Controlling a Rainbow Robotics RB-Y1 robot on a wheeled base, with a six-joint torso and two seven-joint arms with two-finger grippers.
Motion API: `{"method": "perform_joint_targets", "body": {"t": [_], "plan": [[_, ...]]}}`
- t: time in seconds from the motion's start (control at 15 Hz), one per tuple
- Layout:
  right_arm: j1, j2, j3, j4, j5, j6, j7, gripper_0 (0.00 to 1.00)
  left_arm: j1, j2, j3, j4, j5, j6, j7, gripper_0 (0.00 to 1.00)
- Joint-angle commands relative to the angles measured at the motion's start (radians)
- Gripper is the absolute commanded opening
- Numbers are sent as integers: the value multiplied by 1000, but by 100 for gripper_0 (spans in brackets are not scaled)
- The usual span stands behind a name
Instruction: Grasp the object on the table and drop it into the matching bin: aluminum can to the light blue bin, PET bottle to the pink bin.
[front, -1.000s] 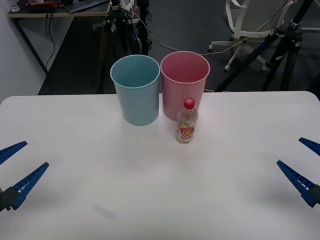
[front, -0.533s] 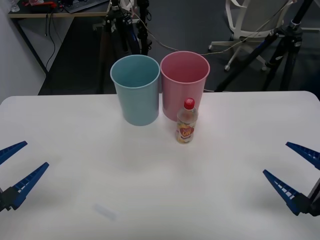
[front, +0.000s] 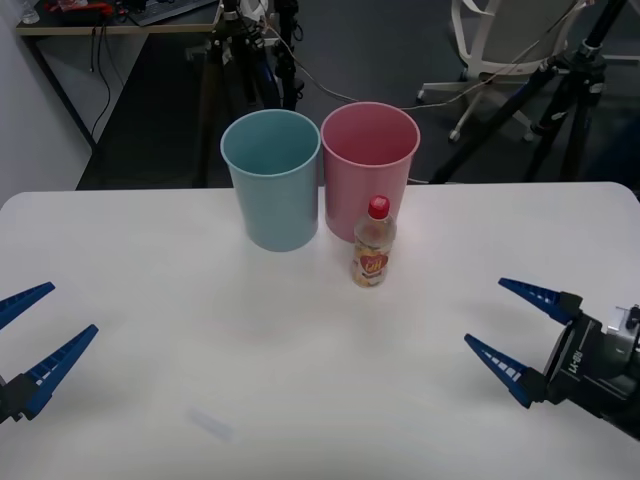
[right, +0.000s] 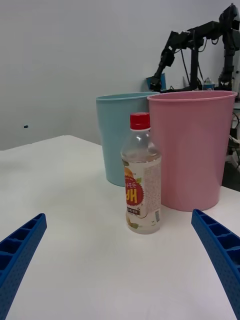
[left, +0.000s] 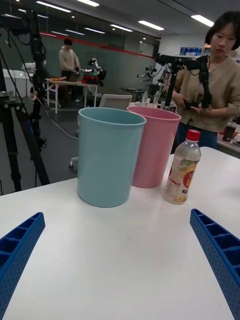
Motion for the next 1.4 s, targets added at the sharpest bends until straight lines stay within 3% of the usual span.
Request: {"method": "perform_joint_targets", "body": {"t": [0.07,0.53,0.93,1.4], "plan": [[-97,18,44,123,0,2,89,100,0,0,0,0,0,0,0,100],[-173,118,87,194,51,108,152,100,0,0,0,0,0,0,0,100],[-330,190,85,390,60,131,202,100,0,0,0,0,0,0,0,100],[-371,258,116,393,109,273,230,100,0,0,0,0,0,0,0,100]]}}
